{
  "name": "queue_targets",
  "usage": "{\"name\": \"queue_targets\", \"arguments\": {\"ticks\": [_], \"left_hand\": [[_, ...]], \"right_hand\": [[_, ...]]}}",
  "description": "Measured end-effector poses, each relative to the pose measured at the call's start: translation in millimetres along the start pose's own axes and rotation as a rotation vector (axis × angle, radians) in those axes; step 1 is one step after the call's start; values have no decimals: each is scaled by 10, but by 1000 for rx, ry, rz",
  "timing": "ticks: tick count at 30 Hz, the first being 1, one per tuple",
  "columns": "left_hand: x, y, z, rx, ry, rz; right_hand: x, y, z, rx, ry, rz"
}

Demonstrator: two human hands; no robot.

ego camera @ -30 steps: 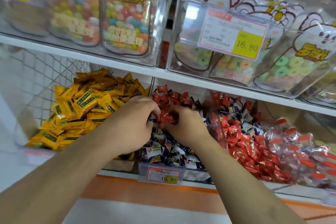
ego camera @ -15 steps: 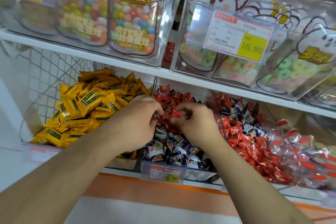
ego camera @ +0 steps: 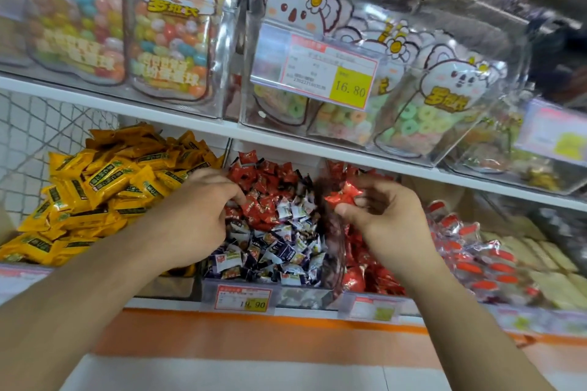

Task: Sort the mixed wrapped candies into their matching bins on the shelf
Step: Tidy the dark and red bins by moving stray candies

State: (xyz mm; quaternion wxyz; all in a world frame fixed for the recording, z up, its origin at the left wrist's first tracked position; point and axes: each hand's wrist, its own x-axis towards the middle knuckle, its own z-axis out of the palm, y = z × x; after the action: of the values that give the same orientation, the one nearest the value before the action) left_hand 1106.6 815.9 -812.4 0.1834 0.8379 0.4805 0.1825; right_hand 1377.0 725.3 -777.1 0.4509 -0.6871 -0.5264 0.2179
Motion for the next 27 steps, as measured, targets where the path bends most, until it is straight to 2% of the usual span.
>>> {"name": "queue_targets", "arguments": {"ticks": [2,6,13,18,22,27], "left_hand": [[10,12,14,-9,-5,-16],[10,33,26,-6,-10,-14],[-33,64,-31,-10,18,-21],[-61,84,-114,-33,63,-46],[-52,66,-143,-44,59,-51],[-65,28,-157,-43,31,-37]], "right_hand": [[-10,122,-175,-70,71,18],[-106,267,-372,-266,-2,11],[-97,4,-101,-279,21,-81],[31,-180,465,-306,-178,-160],[181,-198,882,-432,-331,-216],[353,-48,1187,-572,-404,-285]]}}
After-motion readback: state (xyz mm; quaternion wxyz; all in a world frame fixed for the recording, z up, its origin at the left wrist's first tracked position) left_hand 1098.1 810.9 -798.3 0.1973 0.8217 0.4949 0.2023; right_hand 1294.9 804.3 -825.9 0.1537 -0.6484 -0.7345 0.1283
